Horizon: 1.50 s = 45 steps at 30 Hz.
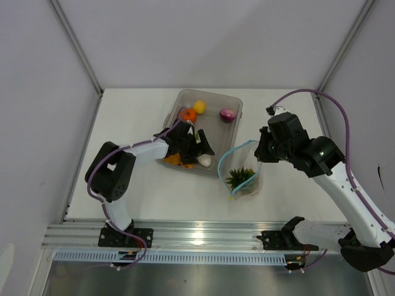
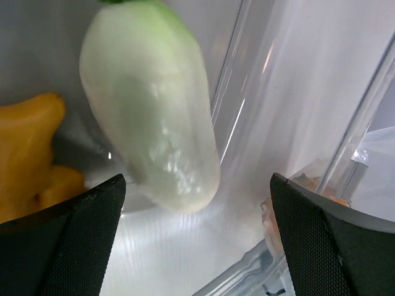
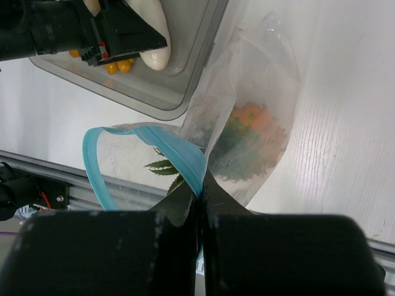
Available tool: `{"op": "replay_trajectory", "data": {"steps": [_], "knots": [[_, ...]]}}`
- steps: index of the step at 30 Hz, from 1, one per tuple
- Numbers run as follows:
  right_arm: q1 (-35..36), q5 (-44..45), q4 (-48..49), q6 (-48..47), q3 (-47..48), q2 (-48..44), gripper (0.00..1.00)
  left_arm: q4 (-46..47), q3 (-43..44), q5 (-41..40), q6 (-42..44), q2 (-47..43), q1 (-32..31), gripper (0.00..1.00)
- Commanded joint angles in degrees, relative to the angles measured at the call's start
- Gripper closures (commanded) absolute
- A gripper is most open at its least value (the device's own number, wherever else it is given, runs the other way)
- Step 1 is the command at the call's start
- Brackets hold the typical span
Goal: Place the food in the zip-top bag and seal the zipper
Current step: Pick up the fake vegetable from the bin.
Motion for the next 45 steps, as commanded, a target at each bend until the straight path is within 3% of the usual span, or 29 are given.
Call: {"op": "replay_trajectory", "data": {"steps": [1,6,8,9,10,12,15,21,26,33,37,40,43,45], "knots": [[-0.23,-0.38,1.21,-0.48,0.39,-0.05,1.0,-3.27,1.6,-5.94,3.08,-6.86,0.15,0.01],[-0.23,-0.99,1.65,-0.74,0.48,0.92,1.0,-19.66,11.79,-18.77,6.42,-5.04,1.29,0.0],[-0.23,-1.43,2.08,-0.83,0.48,1.09,1.0,-26.81,21.63,-24.73,6.78,-1.7,1.91,0.0],[-0.23,-1.43,2.17,-0.74,0.56,1.18,1.0,-32.76,23.91,-25.9,6.69,1.63,2.08,0.01],[-0.23,-1.52,2.17,-0.83,0.56,1.18,1.0,-34.99,29.42,-26.08,6.6,3.31,2.35,0.01],[-0.14,-1.7,2.26,-0.74,0.56,1.18,1.0,-38.25,31.75,-24.17,4.94,6.04,3.57,0.01],[-0.14,-1.61,1.82,-0.74,0.74,1.01,1.0,-38.27,31.5,-20.91,2.49,7.64,4.98,0.0],[-0.14,-1.08,1.56,-0.56,0.13,0.39,1.0,-31.26,21.94,-20.81,1.14,1.85,5.16,0.03],[-0.14,-1.87,1.91,-0.65,-0.75,0.22,1.0,-15.47,14.02,-20.81,15.78,-5.88,5.42,0.06],[-0.14,-1.87,1.91,-1.44,-1.28,-0.84,1.0,-11.74,15.15,-21.26,32.69,-8.7,5.78,0.03],[-0.14,-2.49,2.44,-2.06,-2.25,-1.37,1.0,-4.61,11.46,-9.06,50.74,-10.64,5.69,0.02],[-0.14,-2.58,2.35,-2.58,-2.42,-1.72,1.0,-8.54,12.94,-1.22,63.67,-10.3,5.95,0.03],[-0.14,-3.01,2.35,-3.37,-2.08,-1.9,1.0,-14.86,15.32,7.29,75.37,-9.94,6.22,0.1],[-0.14,-3.54,1.82,-3.81,-1.46,-1.72,1.0,-13.32,12.96,10.38,78.83,-10.9,6.39,0.11]]}}
